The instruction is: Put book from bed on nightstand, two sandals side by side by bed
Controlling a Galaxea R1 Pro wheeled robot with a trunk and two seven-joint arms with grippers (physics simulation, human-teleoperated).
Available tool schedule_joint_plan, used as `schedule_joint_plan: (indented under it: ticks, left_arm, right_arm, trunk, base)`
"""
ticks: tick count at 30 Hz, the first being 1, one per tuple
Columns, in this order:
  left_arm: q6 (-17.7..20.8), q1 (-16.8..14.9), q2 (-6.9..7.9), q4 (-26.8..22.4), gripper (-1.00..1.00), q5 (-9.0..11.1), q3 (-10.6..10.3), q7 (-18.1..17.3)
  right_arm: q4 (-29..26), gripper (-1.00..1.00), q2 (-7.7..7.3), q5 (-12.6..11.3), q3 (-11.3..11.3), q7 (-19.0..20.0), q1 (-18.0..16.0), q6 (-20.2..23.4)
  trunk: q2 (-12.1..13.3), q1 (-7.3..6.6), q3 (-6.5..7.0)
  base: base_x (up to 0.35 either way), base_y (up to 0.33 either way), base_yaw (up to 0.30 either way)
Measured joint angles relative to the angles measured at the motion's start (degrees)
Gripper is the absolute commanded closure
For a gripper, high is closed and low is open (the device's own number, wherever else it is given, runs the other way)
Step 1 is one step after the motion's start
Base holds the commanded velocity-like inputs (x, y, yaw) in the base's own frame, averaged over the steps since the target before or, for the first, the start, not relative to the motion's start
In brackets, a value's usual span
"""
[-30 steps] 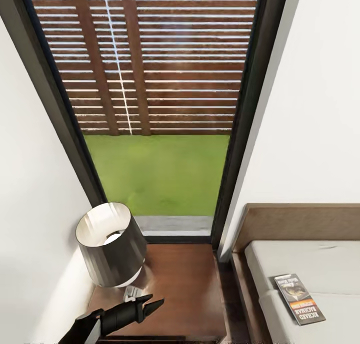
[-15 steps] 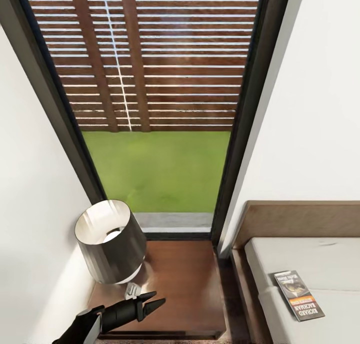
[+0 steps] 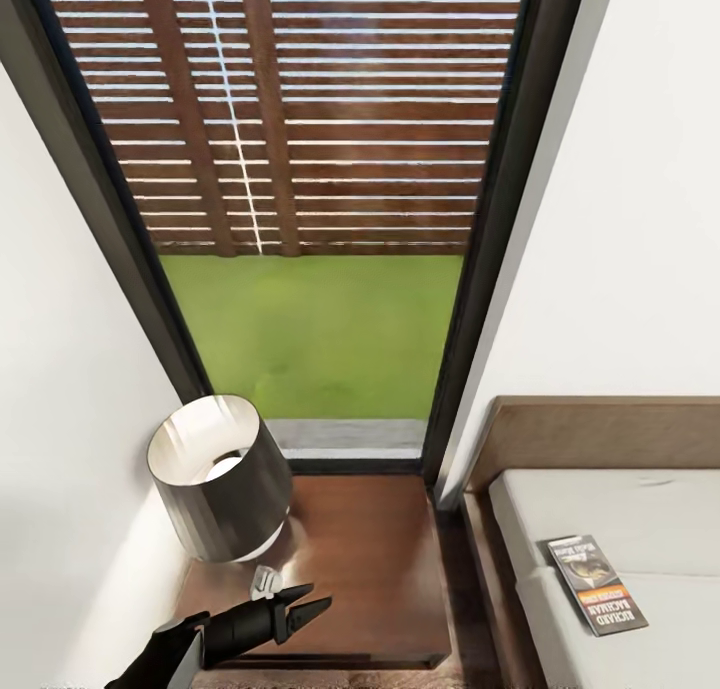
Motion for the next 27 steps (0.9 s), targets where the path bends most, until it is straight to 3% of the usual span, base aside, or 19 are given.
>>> schedule_joint_plan:
  ticks: [27]
  left_arm:
    - [-0.05,0.0,0.0,0.09,-1.0,-0.02,0.0,0.3]
  right_arm:
    - [0.0,-1.0,0.0,0.0,0.0,-0.14,0.0,0.0]
  trunk:
    - [0.0,0.0,-2.44]
  base:
    - [0.0,0.0,0.0]
